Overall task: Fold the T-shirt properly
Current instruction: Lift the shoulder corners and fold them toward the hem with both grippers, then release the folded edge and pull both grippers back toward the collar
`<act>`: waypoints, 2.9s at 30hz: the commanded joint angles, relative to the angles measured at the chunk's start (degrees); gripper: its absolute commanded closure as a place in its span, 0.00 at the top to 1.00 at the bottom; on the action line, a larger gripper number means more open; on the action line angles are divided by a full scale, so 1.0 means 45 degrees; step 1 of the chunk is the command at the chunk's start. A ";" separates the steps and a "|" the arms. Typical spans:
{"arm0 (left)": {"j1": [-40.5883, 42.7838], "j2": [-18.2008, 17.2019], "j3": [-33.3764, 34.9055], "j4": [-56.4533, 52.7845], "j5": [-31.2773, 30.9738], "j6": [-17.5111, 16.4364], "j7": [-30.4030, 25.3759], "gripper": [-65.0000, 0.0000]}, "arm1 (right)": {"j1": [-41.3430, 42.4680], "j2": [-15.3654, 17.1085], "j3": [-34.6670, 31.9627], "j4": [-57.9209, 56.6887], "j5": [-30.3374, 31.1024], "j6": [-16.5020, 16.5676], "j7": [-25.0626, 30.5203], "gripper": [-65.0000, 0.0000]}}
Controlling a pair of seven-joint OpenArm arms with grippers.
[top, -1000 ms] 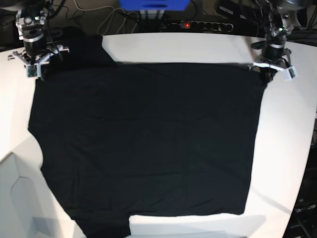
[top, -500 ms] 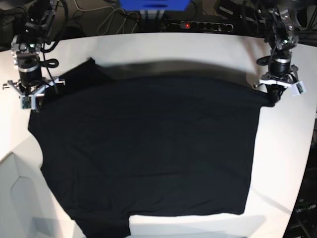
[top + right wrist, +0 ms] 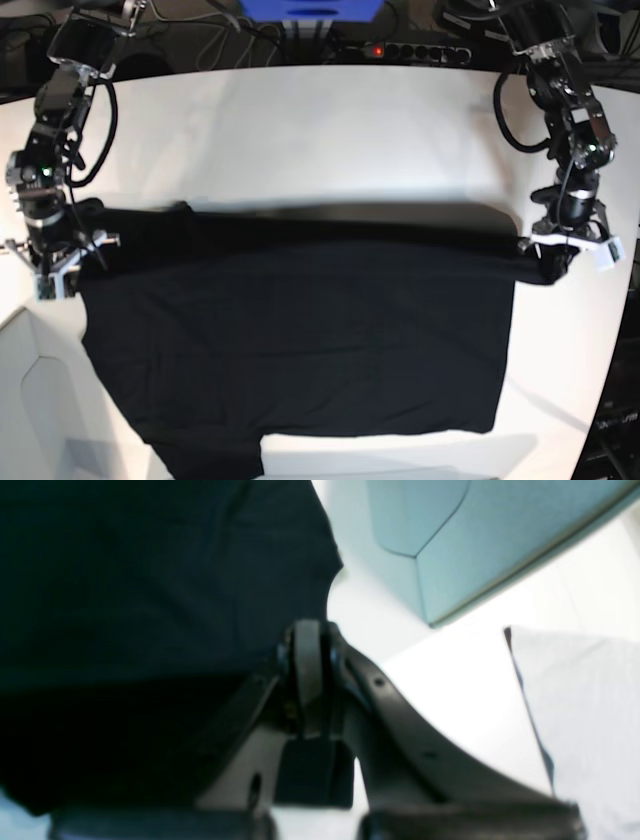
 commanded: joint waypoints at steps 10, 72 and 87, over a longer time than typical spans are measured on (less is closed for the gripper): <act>-0.1850 -0.0275 -0.0046 -0.1894 -0.0032 0.0020 -0.0156 0.00 | 0.3060 0.0610 -0.0912 -0.2516 -0.0002 -0.0057 0.0390 0.00; -0.2572 -0.0001 0.0676 -0.6778 -0.0052 -0.0019 -0.0254 0.37 | 0.1673 0.1000 0.0631 -0.3317 -0.0022 -0.0076 0.1308 0.50; -0.2475 -0.0021 0.0676 -0.6778 -0.0052 -0.0019 -0.0215 0.00 | 0.2025 0.1762 0.1100 -0.8201 0.0056 -0.0076 0.2930 0.50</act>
